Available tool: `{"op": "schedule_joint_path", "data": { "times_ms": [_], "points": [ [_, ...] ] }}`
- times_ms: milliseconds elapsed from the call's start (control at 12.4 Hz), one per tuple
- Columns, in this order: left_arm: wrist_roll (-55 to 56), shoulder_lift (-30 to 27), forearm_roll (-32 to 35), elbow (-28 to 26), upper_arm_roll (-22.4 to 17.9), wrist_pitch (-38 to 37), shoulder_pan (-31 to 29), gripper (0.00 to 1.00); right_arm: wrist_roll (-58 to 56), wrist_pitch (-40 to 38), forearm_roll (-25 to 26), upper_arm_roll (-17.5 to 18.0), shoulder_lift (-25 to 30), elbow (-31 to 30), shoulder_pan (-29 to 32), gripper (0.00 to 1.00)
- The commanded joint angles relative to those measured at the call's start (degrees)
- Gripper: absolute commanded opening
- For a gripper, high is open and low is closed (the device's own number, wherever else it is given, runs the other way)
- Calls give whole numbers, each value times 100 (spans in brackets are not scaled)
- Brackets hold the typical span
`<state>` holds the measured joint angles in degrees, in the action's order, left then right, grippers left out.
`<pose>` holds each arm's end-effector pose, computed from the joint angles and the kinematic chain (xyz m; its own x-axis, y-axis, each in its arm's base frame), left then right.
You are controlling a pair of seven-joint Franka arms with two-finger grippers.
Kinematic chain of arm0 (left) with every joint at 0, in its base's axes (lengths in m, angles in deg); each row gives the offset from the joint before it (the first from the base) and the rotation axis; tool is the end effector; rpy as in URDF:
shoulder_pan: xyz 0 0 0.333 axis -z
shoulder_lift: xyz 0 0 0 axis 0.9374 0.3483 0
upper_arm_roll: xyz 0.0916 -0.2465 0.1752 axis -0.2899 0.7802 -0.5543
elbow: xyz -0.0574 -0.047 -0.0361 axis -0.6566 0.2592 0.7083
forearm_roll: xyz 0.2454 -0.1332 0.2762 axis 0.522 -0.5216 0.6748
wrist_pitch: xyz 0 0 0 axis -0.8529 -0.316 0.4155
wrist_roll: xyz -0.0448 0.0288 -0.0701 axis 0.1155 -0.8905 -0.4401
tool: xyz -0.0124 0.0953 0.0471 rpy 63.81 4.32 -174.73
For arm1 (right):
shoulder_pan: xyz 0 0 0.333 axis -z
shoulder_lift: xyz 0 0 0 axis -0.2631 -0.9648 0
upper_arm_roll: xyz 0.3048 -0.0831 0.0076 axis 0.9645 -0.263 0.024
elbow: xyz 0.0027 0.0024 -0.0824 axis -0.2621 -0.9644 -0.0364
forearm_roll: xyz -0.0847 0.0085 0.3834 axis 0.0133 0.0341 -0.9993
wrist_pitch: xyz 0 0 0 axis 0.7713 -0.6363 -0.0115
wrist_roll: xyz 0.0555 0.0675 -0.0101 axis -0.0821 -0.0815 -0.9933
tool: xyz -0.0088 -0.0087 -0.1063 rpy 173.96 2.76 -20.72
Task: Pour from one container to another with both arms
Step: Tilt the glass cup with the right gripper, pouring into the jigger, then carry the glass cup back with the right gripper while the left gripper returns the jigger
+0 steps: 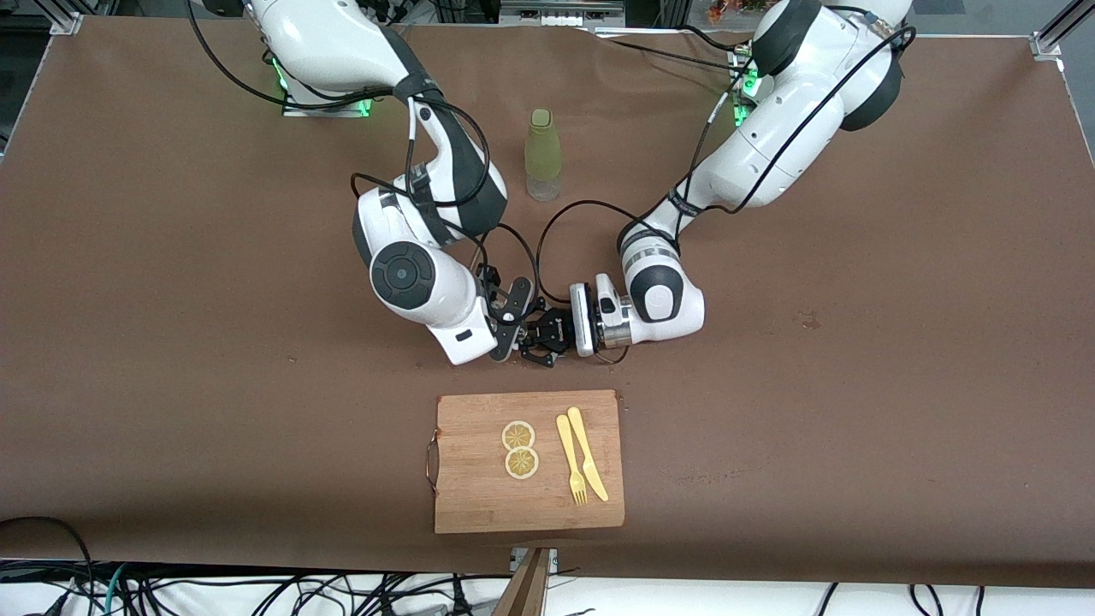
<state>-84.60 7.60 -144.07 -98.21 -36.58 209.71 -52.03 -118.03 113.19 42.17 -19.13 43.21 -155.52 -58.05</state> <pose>0.5941 -0.4275 0.0903 0.1355 -0.1162 0.9839 -0.9795 -0.1648 0.1155 0.6253 0.4076 0.3268 0.3491 0.9354 0.0556 0.9228 -0.3328 -0.1943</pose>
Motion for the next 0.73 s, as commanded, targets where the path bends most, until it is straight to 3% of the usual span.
{"op": "schedule_joint_path", "data": {
  "times_ms": [0,161,646],
  "points": [
    [-24,83,-135,214,-47,62,105,0,107,18,57,-27,120,-73,16,42],
    [-24,83,-135,214,-47,62,96,0,98,1,-222,-9,173,-82,174,42],
    [29,-215,-108,100,-90,27,-202,0,-821,36,-2146,-27,217,-319,815,42]
  ]
}}
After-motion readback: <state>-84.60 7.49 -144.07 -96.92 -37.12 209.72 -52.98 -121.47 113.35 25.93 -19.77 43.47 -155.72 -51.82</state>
